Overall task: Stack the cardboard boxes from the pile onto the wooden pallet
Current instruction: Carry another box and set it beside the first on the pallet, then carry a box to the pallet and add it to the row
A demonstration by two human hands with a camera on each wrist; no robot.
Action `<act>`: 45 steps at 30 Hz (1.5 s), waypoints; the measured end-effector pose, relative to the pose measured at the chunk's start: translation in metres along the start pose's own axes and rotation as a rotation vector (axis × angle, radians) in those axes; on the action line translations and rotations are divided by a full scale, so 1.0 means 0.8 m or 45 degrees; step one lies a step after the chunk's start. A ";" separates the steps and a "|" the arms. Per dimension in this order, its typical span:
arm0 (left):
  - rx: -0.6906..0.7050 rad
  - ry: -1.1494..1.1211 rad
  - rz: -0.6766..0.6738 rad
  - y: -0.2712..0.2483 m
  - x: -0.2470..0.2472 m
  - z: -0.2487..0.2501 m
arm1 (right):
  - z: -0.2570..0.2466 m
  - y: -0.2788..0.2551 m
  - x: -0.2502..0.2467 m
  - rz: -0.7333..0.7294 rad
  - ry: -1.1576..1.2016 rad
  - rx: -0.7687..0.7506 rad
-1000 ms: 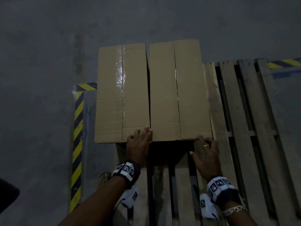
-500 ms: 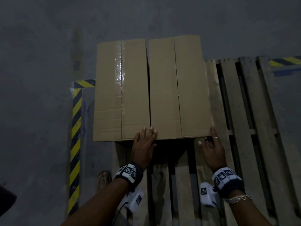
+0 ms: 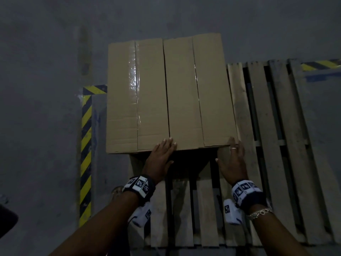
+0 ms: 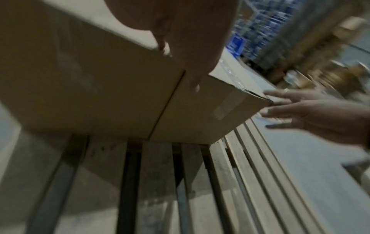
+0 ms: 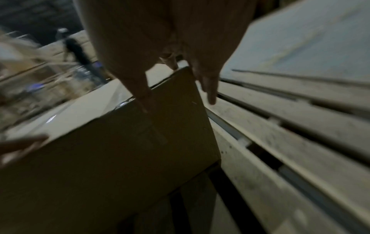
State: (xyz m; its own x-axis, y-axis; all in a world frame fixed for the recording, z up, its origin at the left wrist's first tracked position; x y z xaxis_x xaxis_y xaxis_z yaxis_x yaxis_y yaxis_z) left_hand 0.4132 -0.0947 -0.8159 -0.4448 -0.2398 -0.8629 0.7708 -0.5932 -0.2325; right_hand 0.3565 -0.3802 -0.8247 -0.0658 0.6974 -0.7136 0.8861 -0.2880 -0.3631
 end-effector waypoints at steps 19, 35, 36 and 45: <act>-0.126 -0.181 0.003 -0.137 -0.257 0.167 | -0.226 -0.208 -0.131 -0.287 -0.329 -0.108; 0.542 -0.155 -0.231 -0.179 -0.454 0.349 | -0.289 -0.427 -0.276 0.470 0.320 0.538; 0.573 -0.133 -0.253 -0.181 -0.451 0.372 | -0.274 -0.449 -0.288 0.519 0.374 0.586; 0.849 -0.083 -0.463 -0.220 -0.333 0.675 | -0.053 -0.688 -0.414 0.887 0.611 0.924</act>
State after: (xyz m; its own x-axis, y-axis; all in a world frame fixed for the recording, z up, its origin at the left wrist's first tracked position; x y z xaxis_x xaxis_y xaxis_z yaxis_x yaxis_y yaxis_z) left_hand 0.1495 -0.3415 -0.3022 -0.6600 0.0265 -0.7508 0.1414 -0.9771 -0.1587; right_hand -0.0902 -0.4248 -0.3634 0.6643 0.3704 -0.6493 0.1717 -0.9210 -0.3498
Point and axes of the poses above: each hand's wrist, its own y-axis towards the middle knuckle, its own x-axis out of the palm, z = x × y, the point moved 6 cm from there along y, towards the middle knuckle, and after that the axes turned 5 degrees about -z, right-handed, at the moved point
